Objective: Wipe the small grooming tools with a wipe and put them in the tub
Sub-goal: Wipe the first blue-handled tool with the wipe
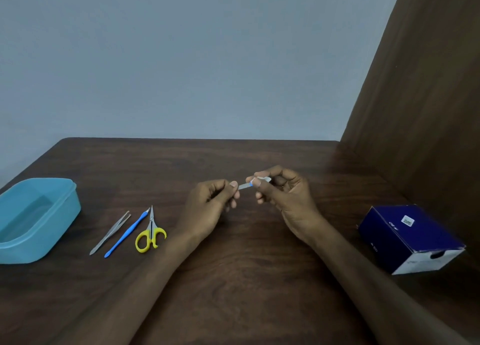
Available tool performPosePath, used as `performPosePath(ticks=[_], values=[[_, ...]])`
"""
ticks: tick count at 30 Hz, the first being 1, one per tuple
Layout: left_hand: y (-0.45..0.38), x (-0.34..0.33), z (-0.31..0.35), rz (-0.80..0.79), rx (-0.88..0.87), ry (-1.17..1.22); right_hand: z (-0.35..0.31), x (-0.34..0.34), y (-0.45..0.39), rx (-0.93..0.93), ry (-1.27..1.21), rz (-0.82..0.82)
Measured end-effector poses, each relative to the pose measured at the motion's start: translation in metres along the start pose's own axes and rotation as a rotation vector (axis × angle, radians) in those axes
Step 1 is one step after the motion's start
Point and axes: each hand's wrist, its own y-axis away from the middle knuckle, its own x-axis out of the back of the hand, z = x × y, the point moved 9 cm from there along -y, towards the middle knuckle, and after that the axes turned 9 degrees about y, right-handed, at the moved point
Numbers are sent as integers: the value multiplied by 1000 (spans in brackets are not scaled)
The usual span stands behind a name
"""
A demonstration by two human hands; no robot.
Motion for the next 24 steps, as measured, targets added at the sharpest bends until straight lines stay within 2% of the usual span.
performPosePath(ticks=[2, 5, 8, 16, 20, 24], values=[[-2, -4, -9, -50, 123, 86, -8, -3, 1, 127, 101, -19], [-3, -6, -13, -92, 196, 97, -14, 1, 0, 176, 156, 13], [-4, -7, -12, -101, 198, 117, -11, 7, -2, 112, 92, 25], [-2, -3, -2, -63, 67, 154, 4, -2, 2, -168, -209, -117], [0, 4, 4, -11, -11, 206, 8, -7, 5, -234, -280, -171], [-1, 14, 0, 68, -17, 281, 11, -12, 7, -252, -300, -233]])
